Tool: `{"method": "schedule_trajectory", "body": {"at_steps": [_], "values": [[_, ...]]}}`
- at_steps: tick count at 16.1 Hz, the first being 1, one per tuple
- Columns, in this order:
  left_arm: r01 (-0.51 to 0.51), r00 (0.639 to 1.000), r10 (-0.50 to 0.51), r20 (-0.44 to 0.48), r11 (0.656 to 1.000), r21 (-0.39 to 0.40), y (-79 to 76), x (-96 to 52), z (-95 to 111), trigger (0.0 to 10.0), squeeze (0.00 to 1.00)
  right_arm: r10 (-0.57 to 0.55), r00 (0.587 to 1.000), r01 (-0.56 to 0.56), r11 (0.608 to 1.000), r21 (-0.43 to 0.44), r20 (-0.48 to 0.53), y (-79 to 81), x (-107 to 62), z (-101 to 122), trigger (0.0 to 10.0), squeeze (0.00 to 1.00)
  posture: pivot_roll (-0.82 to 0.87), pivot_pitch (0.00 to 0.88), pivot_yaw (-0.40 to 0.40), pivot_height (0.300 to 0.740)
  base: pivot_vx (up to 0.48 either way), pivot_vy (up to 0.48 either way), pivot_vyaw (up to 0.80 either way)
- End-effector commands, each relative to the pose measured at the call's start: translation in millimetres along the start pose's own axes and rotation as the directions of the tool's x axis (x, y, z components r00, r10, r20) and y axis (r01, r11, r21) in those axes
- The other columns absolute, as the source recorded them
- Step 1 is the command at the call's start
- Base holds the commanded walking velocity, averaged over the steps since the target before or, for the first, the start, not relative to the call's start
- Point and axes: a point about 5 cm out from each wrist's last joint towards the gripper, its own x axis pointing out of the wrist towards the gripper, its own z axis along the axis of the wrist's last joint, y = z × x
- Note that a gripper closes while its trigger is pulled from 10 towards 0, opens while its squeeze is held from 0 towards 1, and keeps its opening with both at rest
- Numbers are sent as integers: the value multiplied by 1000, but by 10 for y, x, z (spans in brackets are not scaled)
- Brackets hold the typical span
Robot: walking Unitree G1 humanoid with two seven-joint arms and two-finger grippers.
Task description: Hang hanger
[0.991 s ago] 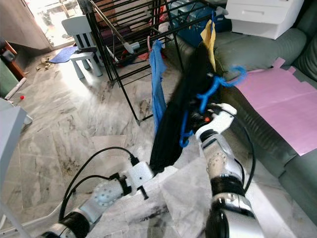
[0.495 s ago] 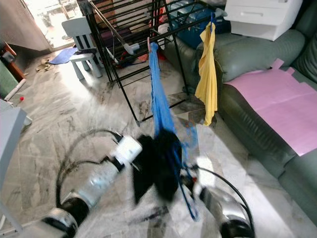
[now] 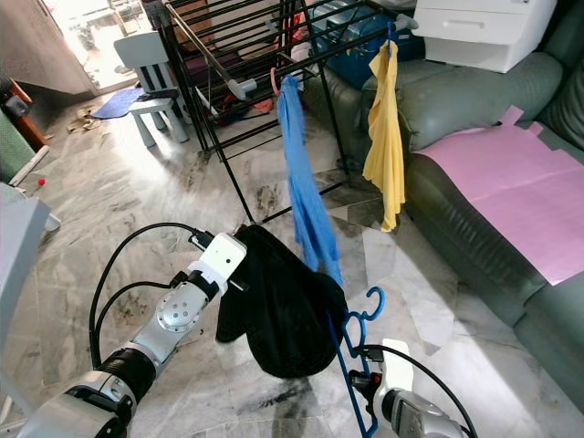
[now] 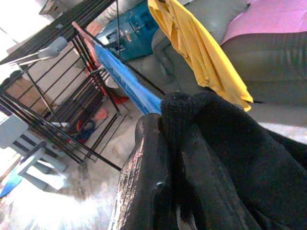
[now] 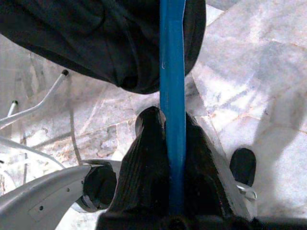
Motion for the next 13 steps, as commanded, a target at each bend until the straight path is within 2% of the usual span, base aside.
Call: {"method": "schedule_trajectory", "body": {"at_steps": [1, 12, 13], "values": [[-45, 999, 45, 6, 999, 10, 115, 1, 1, 10000, 0, 21, 1000, -21, 1000, -10, 9, 58, 25, 29, 10000, 0, -200, 23, 188, 740, 0, 0, 0], [-45, 999, 45, 6, 999, 10, 115, 1, 1, 10000, 0, 21, 1000, -21, 1000, -10, 9, 58, 25, 29, 10000, 0, -200, 23, 188, 740, 0, 0, 0], [-52, 998, 53, -37, 998, 32, 112, -9, -62, 10000, 0, 118, 991, -127, 979, -157, -67, 117, 22, -187, 10000, 0, -200, 26, 183, 740, 0, 0, 0]]}}
